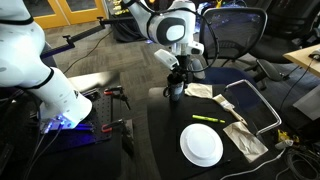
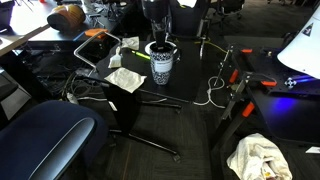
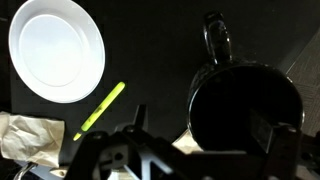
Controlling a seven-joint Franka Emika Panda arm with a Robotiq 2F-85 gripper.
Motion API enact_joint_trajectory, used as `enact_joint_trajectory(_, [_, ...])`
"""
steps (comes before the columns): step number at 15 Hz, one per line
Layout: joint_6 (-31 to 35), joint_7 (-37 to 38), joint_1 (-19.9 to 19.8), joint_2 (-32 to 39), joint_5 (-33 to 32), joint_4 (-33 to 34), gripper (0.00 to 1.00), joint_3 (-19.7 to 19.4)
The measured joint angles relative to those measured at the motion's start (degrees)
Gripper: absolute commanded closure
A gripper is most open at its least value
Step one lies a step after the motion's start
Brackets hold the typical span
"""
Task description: Remove the marker from the cup and put it on the table, then move the cup to the right and put the marker in the cup
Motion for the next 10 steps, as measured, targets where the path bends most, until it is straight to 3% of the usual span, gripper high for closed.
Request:
enact_joint_trajectory(2, [0.3, -0.1, -0.1, 1.2, 0.5, 0.6, 0.34, 0.0])
enact_joint_trajectory(10, [0.5, -0.2, -0.1, 2.9, 1.7, 2.1, 0.97, 0.0])
